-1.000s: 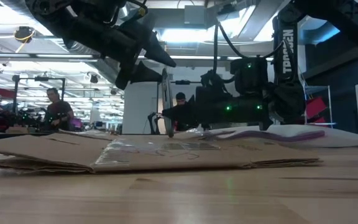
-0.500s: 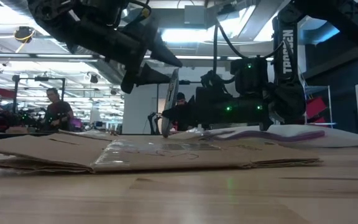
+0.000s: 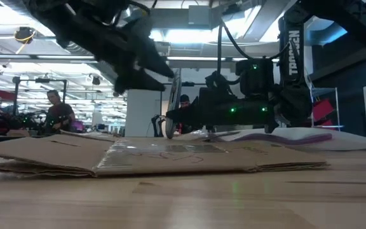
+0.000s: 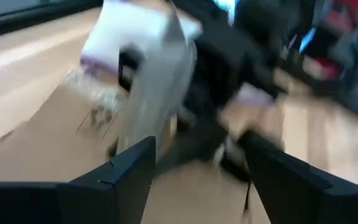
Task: Unpack boxes
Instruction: Close the cutter
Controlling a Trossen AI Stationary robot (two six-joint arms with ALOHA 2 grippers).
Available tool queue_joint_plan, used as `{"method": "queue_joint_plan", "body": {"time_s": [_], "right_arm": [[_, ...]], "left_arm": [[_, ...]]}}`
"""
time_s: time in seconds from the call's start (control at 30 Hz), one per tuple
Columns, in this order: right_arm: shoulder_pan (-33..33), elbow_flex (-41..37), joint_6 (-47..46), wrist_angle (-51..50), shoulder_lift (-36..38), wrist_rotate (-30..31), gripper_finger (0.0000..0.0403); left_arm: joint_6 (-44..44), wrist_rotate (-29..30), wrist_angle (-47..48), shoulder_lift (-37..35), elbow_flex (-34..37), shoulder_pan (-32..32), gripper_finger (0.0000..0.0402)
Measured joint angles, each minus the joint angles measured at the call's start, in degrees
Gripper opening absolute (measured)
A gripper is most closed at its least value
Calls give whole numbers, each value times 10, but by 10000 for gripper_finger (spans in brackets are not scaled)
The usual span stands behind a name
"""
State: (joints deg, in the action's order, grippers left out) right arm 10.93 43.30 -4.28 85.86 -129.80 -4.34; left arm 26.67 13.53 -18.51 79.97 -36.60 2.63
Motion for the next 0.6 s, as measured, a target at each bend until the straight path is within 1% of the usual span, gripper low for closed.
{"method": "queue_joint_plan", "body": {"time_s": [0.07, 0.17, 0.23, 0.33, 0.37, 0.43, 0.47, 0.57, 0.6], "right_arm": [[0, 0, 0, 0, 0, 4, 104], [0, 0, 0, 1, 0, 4, 104], [0, 0, 0, -1, 0, 4, 104], [0, 0, 0, -2, 0, 4, 104], [0, 0, 0, -2, 0, 4, 104], [0, 0, 0, -3, 0, 4, 104], [0, 0, 0, -3, 0, 4, 104], [0, 0, 0, -2, 0, 4, 104], [0, 0, 0, -3, 0, 4, 104]], "left_arm": [[-15, 5, 69, -38, 0, 5, 237], [-16, 41, 141, -96, 0, 13, 237], [-25, 48, 150, -122, 0, 10, 237], [-49, 49, 142, -131, 0, 0, 235], [-61, 49, 144, -130, 0, -6, 229], [-77, 50, 156, -126, -3, -16, 193], [-87, 50, 171, -124, -7, -22, 164], [-125, 47, 203, -124, -25, -33, 55], [-136, 48, 207, -124, -32, -36, 28]]}}
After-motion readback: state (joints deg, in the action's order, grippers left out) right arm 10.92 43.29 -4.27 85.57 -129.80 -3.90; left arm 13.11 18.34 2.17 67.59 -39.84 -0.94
